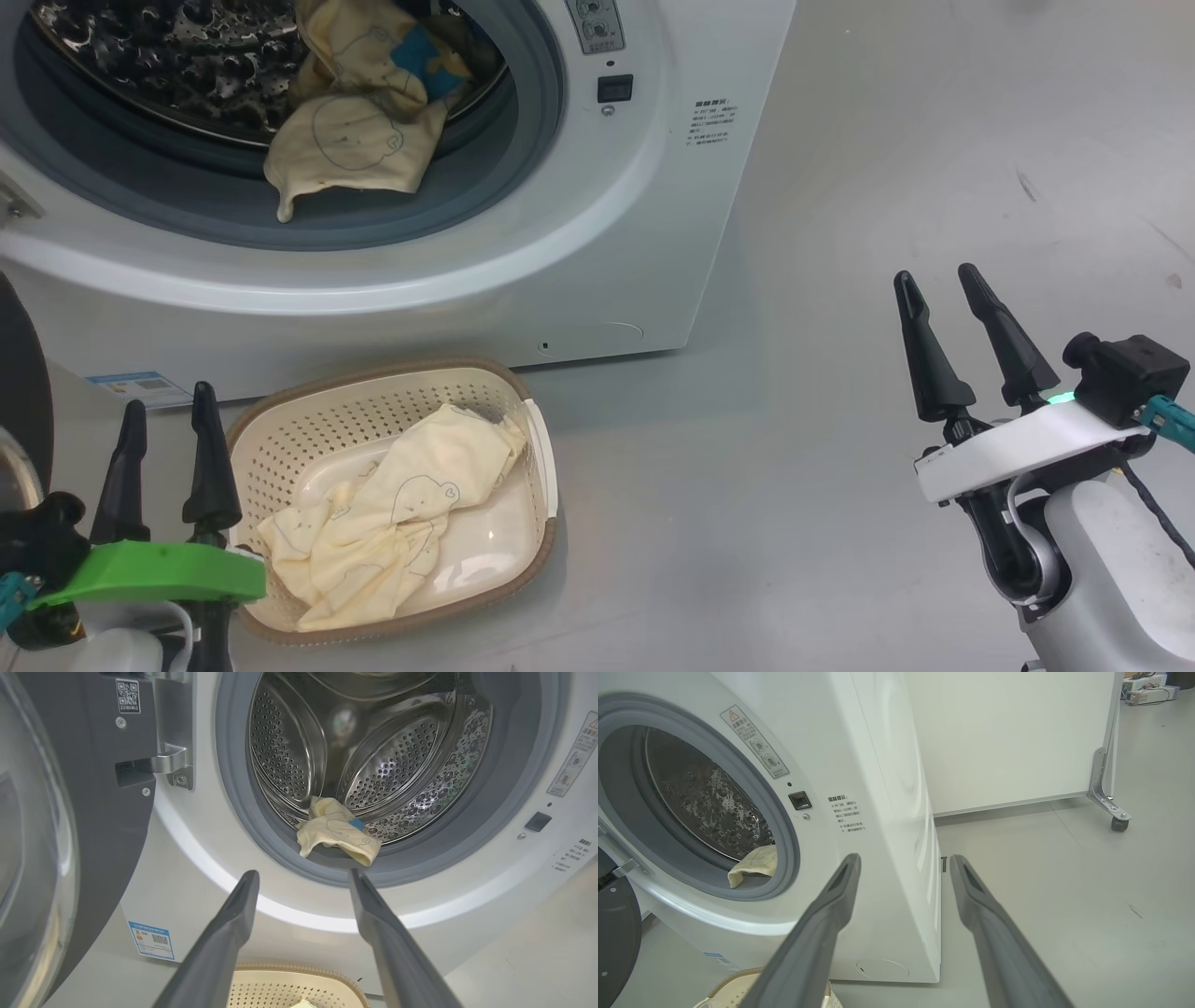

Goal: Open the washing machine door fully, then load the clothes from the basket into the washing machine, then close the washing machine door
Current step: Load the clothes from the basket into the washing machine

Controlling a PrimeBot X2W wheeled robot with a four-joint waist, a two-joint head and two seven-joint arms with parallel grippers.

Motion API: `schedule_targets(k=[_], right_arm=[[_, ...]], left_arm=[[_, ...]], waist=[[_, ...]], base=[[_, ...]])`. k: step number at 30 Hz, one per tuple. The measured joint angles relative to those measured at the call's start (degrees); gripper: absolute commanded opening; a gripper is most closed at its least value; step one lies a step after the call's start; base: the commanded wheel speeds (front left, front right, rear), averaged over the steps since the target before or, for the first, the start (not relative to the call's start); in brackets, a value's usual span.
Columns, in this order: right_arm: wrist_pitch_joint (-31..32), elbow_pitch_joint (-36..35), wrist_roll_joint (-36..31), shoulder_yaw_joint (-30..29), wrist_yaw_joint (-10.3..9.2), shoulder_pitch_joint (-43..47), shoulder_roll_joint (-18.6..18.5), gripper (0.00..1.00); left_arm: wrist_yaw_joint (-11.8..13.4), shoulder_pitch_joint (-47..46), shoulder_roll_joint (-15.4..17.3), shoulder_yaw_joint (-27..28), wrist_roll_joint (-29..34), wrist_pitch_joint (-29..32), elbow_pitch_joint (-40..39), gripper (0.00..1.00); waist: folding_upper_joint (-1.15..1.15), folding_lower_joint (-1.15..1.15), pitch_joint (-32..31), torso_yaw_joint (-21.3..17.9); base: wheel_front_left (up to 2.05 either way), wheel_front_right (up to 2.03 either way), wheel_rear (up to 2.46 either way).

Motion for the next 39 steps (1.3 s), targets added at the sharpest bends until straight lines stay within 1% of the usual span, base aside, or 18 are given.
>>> schedule_targets(k=[12,18,25,31,35,39], right_arm=[[0.0,-0.3,0.4,0.5,0.0,-0.4,0.7,1.0],[0.0,-0.4,0.4,1.1,0.0,-2.3,1.7,1.0],[0.0,-0.3,0.4,1.4,0.0,-3.5,2.5,1.0],[0.0,-0.2,0.4,1.8,0.0,-5.0,3.4,1.0],[0.0,-0.2,0.4,2.2,0.0,-5.7,3.9,1.0],[0.0,-0.2,0.4,2.8,0.0,-7.0,4.5,1.0]], left_arm=[[-0.1,-0.5,0.5,-0.6,0.0,2.1,-1.0,1.0],[-0.2,-1.5,2.0,-0.6,0.3,3.0,-1.0,1.0],[-0.6,-3.5,3.0,-0.9,0.6,4.6,-0.3,1.0],[-1.0,-4.6,4.4,-1.5,1.3,6.7,2.1,1.0],[-1.4,-5.9,4.7,-2.1,1.3,9.2,4.9,1.0],[-1.7,-7.2,6.5,-2.8,1.2,11.9,8.6,1.0]], waist=[[0.0,0.0,5.7,-0.6],[0.0,0.0,8.6,-1.4],[0.0,0.0,11.8,-2.8],[0.0,0.0,14.3,-4.1],[0.0,0.0,15.9,-4.8],[0.0,0.0,17.7,-5.7]], base=[[0.0,0.0,0.0],[0.0,0.0,0.0],[0.0,0.0,0.0],[0.0,0.0,0.0],[0.0,0.0,0.0],[0.0,0.0,0.0]])
